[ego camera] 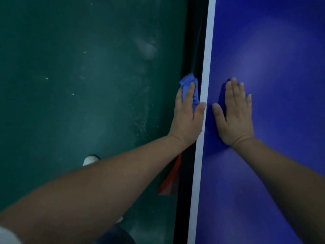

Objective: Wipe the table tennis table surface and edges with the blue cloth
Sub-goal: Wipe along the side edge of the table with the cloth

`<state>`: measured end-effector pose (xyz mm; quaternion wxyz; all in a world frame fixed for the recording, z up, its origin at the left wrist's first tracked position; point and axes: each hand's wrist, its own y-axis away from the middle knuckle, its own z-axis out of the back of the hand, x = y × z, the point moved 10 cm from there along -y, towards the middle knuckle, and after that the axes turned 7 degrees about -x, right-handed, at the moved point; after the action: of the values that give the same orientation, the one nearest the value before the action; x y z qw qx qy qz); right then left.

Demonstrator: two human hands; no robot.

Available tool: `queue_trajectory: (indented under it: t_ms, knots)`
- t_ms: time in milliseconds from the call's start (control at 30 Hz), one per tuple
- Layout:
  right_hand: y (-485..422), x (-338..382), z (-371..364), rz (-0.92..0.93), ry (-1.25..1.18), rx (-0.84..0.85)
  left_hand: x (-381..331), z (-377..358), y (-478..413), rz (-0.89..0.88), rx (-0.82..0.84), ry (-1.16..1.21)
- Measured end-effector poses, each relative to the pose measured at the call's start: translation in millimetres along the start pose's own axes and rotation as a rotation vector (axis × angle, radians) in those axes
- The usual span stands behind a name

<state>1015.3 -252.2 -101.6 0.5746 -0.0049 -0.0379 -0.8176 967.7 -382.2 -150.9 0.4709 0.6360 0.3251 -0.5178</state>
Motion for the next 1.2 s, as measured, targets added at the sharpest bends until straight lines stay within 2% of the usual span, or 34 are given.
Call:
queue_trajectory:
  t_ms: [133,267,367,500,600,833,900,1000,1200]
  knots:
    - [-4.2,-1.4,-1.5,0.01,-0.001,-0.021,25.6,1.8,80.8,-0.011,0.034,0.005]
    - [-5.2,-3.1,-1.5,0.02,-0.018,-0.029,37.6,0.8,133.9,0.108,0.078,0.031]
    - [-5.7,-2.5,-2.3,0.032,-0.014,-0.035,15.7,-0.2,73.5,0.075,0.005,-0.001]
    - [-6.4,-2.5,-2.1,0.032,-0.027,-0.029,-18.8,-4.1,-63.1,0.036,-0.063,0.05]
    - [-6.0,-1.4,0.4,0.035,-0.035,-0.041,-35.5,-2.4,-96.9,0.011,-0.116,0.081]
    - [-5.5,-3.8,-3.1,0.04,-0.015,-0.037,12.3,2.3,55.7,0.025,-0.04,0.015]
    - [-5.2,-4.6,-3.8,0.038,-0.019,-0.035,17.0,0.9,74.1,0.045,-0.007,0.002]
    - [-5.5,-4.6,-4.4,0.044,-0.018,-0.036,7.2,-1.0,42.5,0.05,0.023,-0.005]
    - [-4.6,-4.4,-3.7,0.033,-0.034,-0.033,-40.0,-3.5,-114.9,0.058,-0.012,0.008]
